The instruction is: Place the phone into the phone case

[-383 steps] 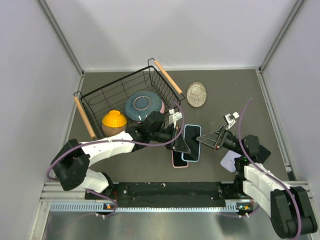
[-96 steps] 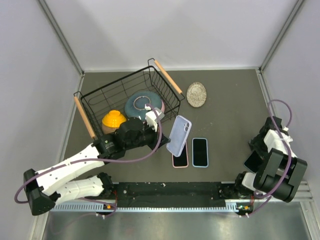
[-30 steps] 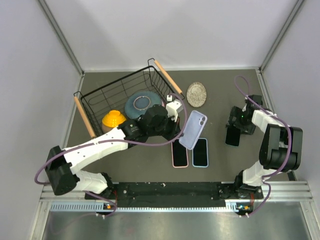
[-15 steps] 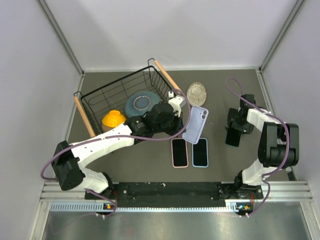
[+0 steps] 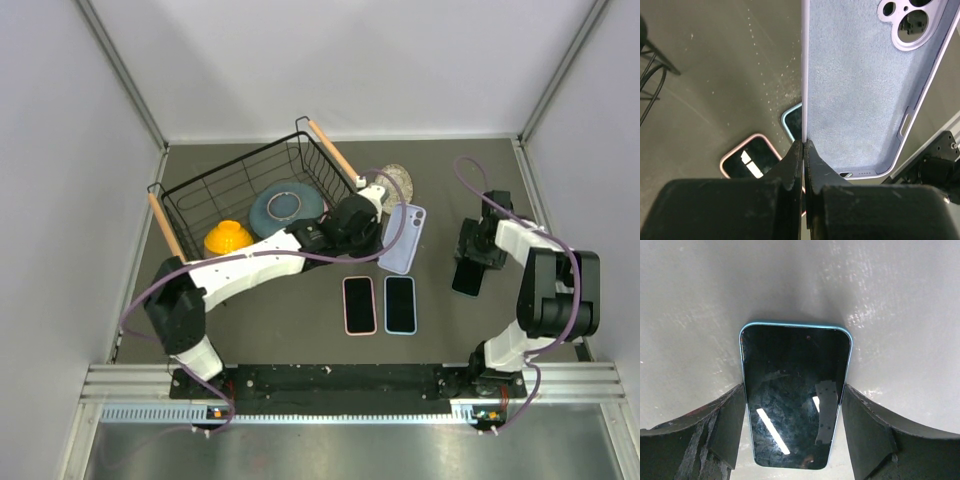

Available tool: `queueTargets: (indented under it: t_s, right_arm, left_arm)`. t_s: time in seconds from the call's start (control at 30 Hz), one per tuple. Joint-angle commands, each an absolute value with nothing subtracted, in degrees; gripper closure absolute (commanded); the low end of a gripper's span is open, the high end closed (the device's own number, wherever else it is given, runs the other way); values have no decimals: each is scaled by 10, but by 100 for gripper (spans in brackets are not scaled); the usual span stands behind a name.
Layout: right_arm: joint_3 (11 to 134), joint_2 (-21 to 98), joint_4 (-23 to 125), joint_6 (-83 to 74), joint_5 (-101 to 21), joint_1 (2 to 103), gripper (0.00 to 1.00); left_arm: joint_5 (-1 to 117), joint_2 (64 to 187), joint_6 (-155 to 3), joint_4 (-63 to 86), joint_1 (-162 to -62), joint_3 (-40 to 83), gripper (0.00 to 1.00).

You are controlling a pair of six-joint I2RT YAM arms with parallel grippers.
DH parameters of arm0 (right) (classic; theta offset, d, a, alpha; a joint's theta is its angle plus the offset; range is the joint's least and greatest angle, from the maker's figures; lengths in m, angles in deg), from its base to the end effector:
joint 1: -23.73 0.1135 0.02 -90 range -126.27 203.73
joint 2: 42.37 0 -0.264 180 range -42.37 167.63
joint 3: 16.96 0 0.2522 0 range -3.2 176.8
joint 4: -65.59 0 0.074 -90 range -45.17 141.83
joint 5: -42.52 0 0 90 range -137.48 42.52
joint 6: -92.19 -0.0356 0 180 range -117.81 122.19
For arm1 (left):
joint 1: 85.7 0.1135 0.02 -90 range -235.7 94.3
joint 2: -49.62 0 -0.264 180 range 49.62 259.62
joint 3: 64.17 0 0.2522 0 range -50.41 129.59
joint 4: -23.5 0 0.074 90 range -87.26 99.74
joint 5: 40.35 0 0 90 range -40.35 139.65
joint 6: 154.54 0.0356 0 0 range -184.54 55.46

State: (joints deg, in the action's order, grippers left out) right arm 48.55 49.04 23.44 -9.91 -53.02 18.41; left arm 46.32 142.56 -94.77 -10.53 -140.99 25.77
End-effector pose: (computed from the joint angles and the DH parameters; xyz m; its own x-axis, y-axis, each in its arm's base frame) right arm 0.2927 -0.0307 0.1658 -0.8761 0.2911 -0.3843 0.3190 0.9477 -0.0092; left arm 0.2140 -0.3053 0.2980 -0.6962 0.1223 -0.7074 0.5136 0.7733 -0.3717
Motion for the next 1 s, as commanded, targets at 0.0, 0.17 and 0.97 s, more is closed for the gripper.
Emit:
queueTargets:
  t_s: [0.0,0.17,0.97]
  right_arm:
    - [469,456,208,-99,-554,164,36]
    - [477,453,201,-101,-540,131,36]
    - [487,416,190,-132,-548,86,39]
  left_arm:
    - [462,1486,-962,-90,-1414,321,100]
    - [459,1566,-960,-103,-1418,396,100]
    - [529,1806,-1012,-147,-1436,599,74]
